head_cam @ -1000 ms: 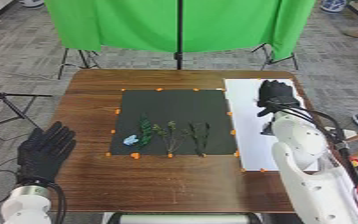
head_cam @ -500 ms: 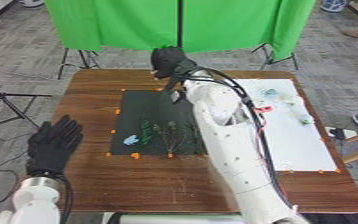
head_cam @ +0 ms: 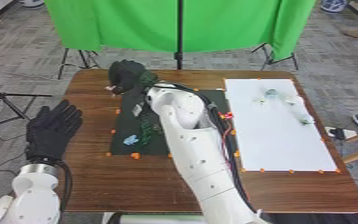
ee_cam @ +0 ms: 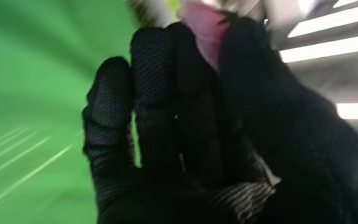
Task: Arrange flowers
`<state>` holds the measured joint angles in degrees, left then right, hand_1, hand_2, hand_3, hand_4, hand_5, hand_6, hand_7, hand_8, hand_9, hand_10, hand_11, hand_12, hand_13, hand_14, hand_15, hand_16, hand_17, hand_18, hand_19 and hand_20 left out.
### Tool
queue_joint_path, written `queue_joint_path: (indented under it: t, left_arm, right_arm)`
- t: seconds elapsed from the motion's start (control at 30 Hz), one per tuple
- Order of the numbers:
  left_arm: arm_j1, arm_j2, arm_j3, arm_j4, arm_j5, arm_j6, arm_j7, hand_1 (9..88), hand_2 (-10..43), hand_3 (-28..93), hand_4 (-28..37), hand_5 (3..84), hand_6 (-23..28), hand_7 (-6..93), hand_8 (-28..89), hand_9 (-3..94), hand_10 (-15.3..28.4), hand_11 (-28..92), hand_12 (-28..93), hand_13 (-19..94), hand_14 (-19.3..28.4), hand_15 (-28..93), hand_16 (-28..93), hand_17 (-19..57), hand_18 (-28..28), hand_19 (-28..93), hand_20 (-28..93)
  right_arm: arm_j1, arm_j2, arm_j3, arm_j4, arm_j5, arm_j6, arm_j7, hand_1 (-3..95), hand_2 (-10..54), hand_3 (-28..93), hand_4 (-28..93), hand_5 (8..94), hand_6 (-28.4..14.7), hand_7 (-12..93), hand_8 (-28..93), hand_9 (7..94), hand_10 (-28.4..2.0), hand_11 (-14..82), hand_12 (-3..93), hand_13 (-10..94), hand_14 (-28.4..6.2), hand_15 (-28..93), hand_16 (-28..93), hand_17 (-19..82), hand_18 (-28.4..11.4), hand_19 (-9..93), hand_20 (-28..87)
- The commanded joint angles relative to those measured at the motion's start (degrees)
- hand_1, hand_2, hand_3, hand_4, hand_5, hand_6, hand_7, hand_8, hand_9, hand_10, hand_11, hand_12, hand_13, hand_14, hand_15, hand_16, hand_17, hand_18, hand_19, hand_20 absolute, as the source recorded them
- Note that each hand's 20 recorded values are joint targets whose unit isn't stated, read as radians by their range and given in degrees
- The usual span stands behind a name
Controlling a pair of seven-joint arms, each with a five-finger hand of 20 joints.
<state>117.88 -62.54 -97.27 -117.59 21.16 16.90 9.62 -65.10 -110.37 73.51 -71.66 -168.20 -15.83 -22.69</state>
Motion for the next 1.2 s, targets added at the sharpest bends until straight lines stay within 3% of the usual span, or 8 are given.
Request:
queue_joint_path:
  t: [0.03,0.23,0.4,0.5,0.67,0.83,1.0,1.2]
  left_arm:
    - [1.0,-0.51,-0.19,-0.62,0.18,-1.24,-0.16,26.3,17.3,72,-28.3,47.1,10.4,12.5,-8,40.5,14.9,22,13,30,15.6,44,-6,-4.0,14.7,33,16]
    - [1.3,-0.76,0.21,-0.78,-0.06,-1.33,-0.29,26.4,17.3,72,-28.3,47.1,10.3,12.5,-8,40.6,14.9,22,13,30,15.5,44,-6,-3.9,14.7,33,16]
    - [0.3,-0.81,1.08,-0.30,-0.40,-0.87,-0.27,26.3,17.2,72,-28.3,47.1,10.3,12.5,-8,40.6,14.9,22,13,30,15.5,44,-6,-3.9,14.7,33,17]
    - [-0.5,-0.85,1.91,-0.12,-0.10,-1.23,-0.28,26.2,17.2,72,-28.3,47.2,10.4,12.5,-8,40.7,14.9,22,13,30,15.6,44,-6,-3.9,14.6,33,17]
    - [-1.5,-0.76,2.82,0.24,-0.22,-1.47,-0.24,26.2,17.1,72,-28.3,47.1,10.3,12.6,-8,40.6,14.9,22,13,30,15.6,44,-6,-4.0,14.7,33,17]
    - [-1.1,-0.82,2.77,0.17,-0.34,-1.31,-0.35,26.2,17.1,72,-28.3,47.1,10.3,12.6,-8,40.6,14.9,22,13,30,15.6,44,-6,-4.0,14.7,33,17]
    - [-0.6,-0.47,2.52,-0.02,-0.85,-1.05,0.38,26.2,17.1,72,-28.3,47.2,10.3,12.5,-9,40.7,14.9,22,13,30,15.6,44,-6,-4.0,14.7,33,17]
    - [0.0,-0.85,2.14,-0.20,-0.68,-1.43,0.08,26.2,17.1,72,-28.3,47.1,10.3,12.6,-9,40.7,14.9,22,13,30,15.6,44,-6,-4.1,14.7,33,17]
  right_arm:
    - [-1.0,2.7,-0.4,-0.4,-37.9,-3.3,0.3,62.2,-9.5,67,-28,68.0,0.7,43,1,75.1,-9.5,10.9,42.7,60,-6.0,43,46,29,-19.5,76,43]
    - [-1.3,2.0,2.4,0.9,-41.8,-3.2,2.1,62.0,-9.5,67,-28,67.8,0.6,43,1,74.9,-9.5,10.4,42.0,60,-6.4,43,46,28,-19.6,76,43]
    - [-0.8,0.0,7.8,3.7,-46.9,0.3,1.4,61.6,-9.5,68,-28,67.5,0.3,42,1,74.8,-9.5,10.4,41.6,59,-6.5,43,46,28,-19.7,76,43]
    - [-0.7,-0.6,9.2,4.3,-48.8,-0.4,2.7,61.1,-9.5,68,-28,67.4,0.3,41,0,74.8,-9.6,10.3,41.4,59,-6.6,43,46,28,-19.8,76,43]
    - [-0.9,-0.4,9.0,4.7,-53.6,2.1,4.5,58.2,-9.5,68,-28,67.1,-0.5,40,0,74.3,-10.3,9.9,40.5,59,-8.1,45,44,28,-20.7,76,43]
    - [-1.4,0.4,6.7,4.7,-53.1,1.4,8.8,57.6,-9.5,68,-28,67.2,-1.1,39,1,72.9,-11.4,12.2,38.6,57,-9.7,48,41,27,-21.3,76,44]
    - [-1.1,1.8,3.0,4.3,-55.2,-4.0,9.6,57.6,-9.5,68,-28,67.2,-1.7,38,3,71.5,-12.6,14.6,37.1,56,-10.8,50,40,26,-22.1,77,44]
    - [-1.0,2.7,0.9,4.6,-54.6,-8.7,11.9,58.1,-9.5,68,-28,66.3,-2.3,36,5,69.7,-13.8,16.2,35.7,54,-12.3,51,40,25,-22.8,77,44]
